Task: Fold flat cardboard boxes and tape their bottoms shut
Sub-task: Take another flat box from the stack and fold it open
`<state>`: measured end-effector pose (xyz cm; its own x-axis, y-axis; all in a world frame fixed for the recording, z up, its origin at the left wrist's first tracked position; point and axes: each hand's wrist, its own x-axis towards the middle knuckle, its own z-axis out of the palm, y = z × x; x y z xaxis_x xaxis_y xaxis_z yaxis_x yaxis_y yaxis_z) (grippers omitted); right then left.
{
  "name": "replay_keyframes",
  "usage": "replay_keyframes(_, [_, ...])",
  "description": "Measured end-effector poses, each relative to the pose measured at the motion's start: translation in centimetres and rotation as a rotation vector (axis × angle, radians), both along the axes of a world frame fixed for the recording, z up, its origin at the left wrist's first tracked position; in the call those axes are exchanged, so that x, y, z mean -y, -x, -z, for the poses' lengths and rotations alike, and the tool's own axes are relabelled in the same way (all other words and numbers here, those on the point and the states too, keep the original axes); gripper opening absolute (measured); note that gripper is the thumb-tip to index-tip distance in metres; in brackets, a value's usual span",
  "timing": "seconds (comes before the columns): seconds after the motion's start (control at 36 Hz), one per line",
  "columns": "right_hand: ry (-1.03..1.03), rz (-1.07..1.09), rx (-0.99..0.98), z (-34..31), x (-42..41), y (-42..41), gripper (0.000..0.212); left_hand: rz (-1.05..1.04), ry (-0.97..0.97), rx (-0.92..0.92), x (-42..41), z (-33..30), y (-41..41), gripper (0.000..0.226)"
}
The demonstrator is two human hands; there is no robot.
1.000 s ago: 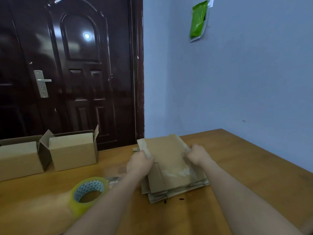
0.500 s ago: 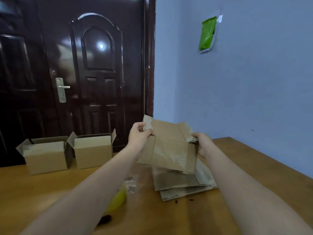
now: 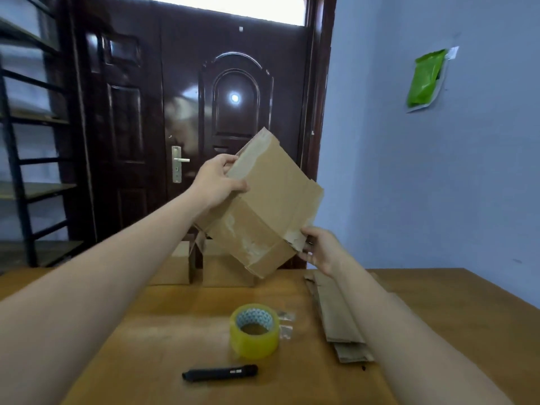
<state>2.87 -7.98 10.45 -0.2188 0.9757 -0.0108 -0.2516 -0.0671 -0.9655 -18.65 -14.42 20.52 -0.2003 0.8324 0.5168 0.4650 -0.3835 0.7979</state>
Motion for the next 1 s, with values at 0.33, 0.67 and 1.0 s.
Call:
replay_keyframes(0.33, [-0.159,-0.013,0.466,2.1,0.6,9.0,0.053,-0.202,0.148,-0.717,4.6,1.3,10.6,0.053])
replay_keyframes(0.67, [-0.219,-0.019,0.437,5.9,2.9,15.9,0.053,-0.186,0.137,-0.932,5.3,11.7,16.0,0.043])
replay_keyframes(1.0, [-0.272,0.124,0.114,6.0,3.9,17.2,0.043,-0.56,-0.286,0.265,6.3,18.2,15.3,0.067])
